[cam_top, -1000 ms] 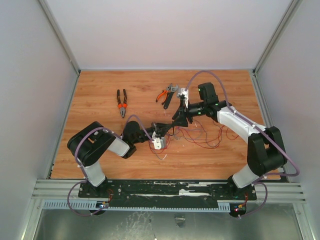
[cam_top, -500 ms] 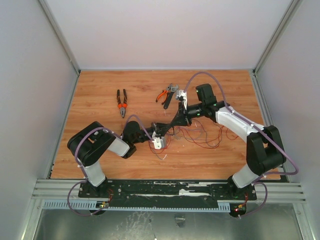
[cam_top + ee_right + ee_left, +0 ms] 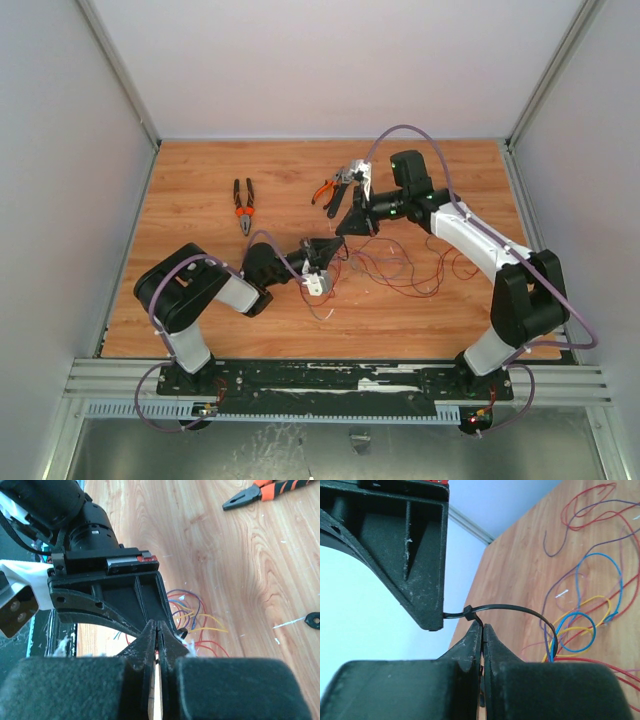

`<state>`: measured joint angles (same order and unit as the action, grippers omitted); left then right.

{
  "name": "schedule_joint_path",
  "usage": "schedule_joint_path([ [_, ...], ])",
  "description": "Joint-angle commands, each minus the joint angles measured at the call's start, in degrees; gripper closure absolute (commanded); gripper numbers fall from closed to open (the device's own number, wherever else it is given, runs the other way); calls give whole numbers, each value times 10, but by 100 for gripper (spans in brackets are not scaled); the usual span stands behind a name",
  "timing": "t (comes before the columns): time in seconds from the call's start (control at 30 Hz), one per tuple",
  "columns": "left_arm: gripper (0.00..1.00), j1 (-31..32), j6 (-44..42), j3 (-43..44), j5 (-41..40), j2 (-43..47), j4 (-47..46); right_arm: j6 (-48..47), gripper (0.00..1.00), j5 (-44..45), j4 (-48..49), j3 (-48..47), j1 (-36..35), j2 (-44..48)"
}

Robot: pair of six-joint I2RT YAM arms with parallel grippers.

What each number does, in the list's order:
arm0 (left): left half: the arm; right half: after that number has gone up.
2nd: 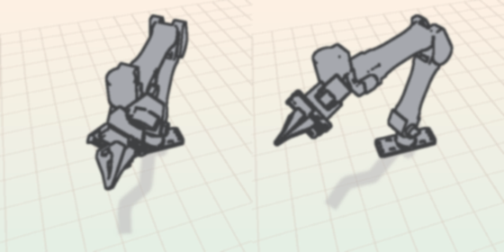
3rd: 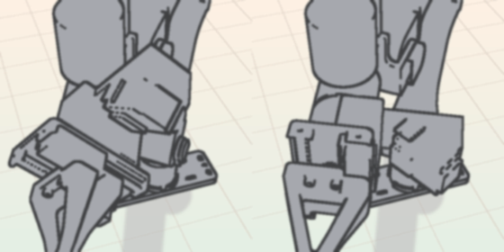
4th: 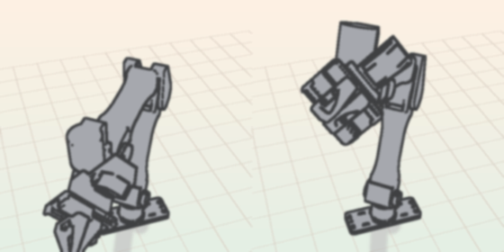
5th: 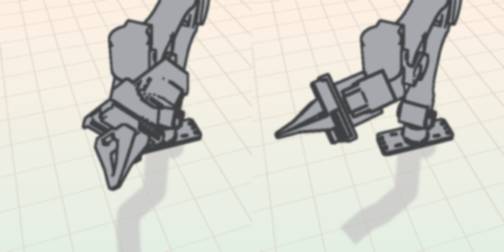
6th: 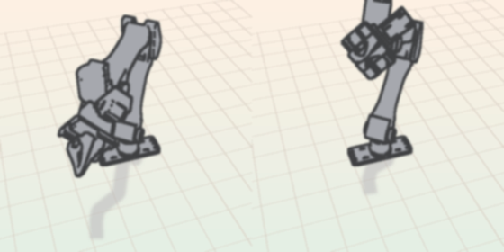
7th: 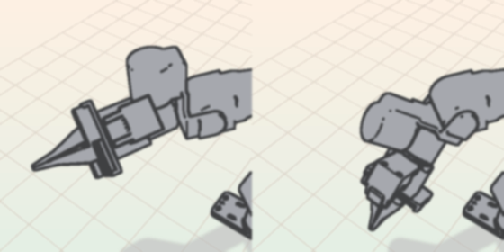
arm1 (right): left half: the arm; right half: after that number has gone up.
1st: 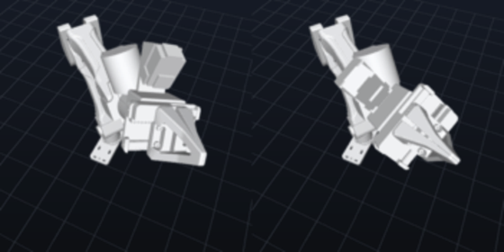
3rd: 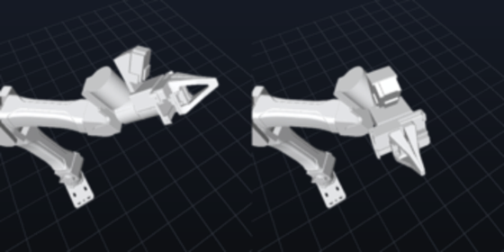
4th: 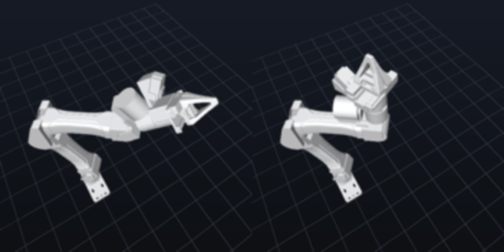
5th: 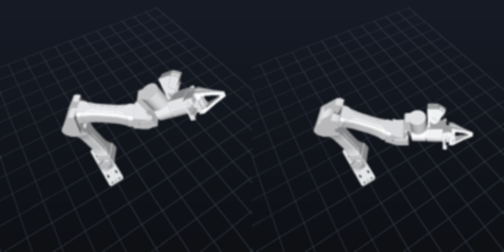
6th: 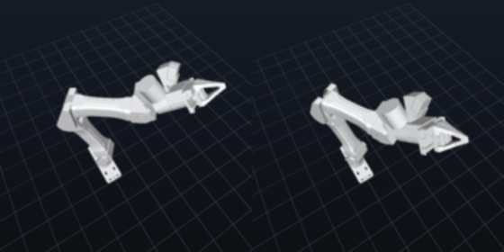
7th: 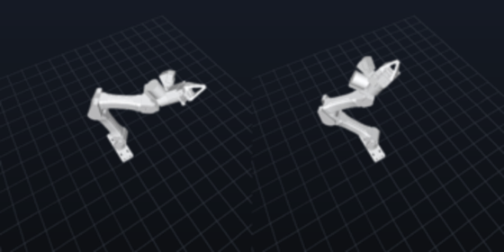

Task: Zip-tie the wires
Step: Tie the cable at the center of the board.

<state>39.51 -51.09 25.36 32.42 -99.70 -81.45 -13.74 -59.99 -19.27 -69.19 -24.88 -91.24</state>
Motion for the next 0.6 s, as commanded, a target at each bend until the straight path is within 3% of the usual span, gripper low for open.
schedule_joint_path([
  [0.0,100,11,-2,-10,21,-5,19,39,100,0,58,-68,-3,1],
  [0.57,100,19,0,-13,20,-27,15,109,100,-1,138,-98,-3,20],
])
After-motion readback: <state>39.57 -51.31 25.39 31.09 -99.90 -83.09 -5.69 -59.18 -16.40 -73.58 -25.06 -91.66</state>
